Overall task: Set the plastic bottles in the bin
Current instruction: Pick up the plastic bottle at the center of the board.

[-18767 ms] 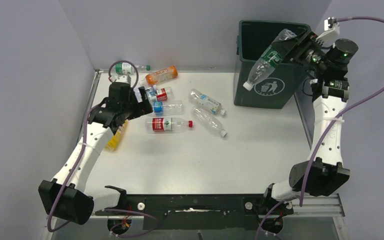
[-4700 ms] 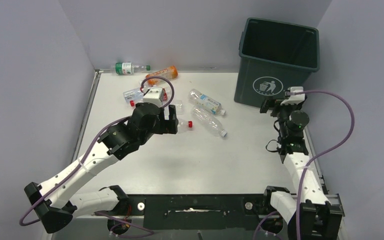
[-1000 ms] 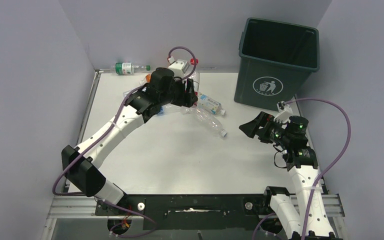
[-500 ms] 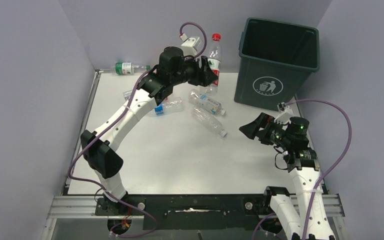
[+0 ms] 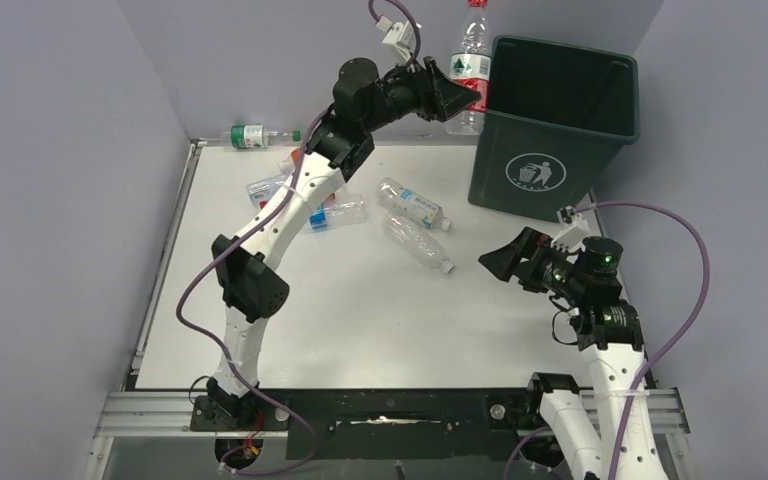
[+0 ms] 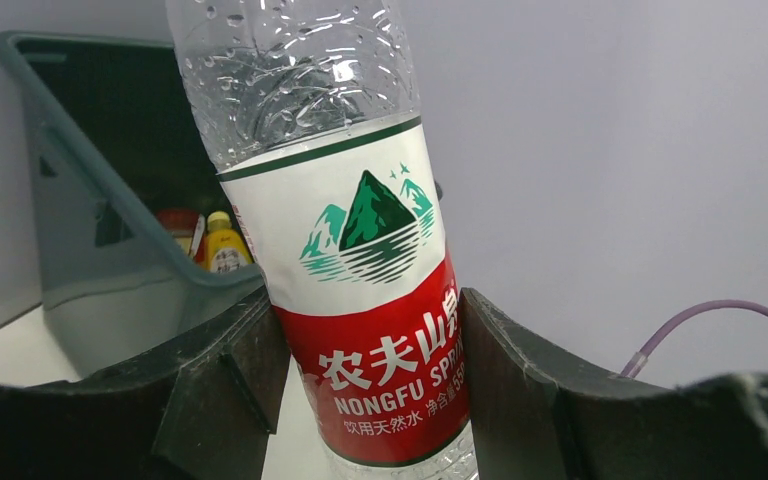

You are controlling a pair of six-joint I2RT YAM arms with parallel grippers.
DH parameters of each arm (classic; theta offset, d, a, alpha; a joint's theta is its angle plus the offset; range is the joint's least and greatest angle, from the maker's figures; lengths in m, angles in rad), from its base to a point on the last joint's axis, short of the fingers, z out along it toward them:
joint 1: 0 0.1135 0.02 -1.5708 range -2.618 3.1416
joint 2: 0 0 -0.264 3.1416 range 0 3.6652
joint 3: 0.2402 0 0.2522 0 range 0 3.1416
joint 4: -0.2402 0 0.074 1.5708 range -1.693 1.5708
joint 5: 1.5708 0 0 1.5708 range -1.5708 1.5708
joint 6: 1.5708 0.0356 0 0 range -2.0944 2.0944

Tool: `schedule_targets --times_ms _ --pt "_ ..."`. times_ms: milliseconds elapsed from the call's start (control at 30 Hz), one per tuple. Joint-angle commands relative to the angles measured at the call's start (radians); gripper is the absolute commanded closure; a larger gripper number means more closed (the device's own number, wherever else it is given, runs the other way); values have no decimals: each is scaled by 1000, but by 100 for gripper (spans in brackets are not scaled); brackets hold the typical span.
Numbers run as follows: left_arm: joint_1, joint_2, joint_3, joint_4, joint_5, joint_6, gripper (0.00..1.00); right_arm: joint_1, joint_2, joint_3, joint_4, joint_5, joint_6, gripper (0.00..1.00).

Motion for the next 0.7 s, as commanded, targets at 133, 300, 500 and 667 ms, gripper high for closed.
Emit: schedule_targets --times_ms 133,300,500,667 --pt "2 158 168 338 39 -137 48 9 -49 71 -52 -17 16 2" --pt "-1 248 237 475 -27 -197 47 10 -61 100 -102 -10 12 2" --pt "-3 299 291 518 -40 -251 47 10 -37 167 -133 10 -8 2" --pt "-7 123 24 464 31 -201 47 11 13 221 -101 22 -25 2"
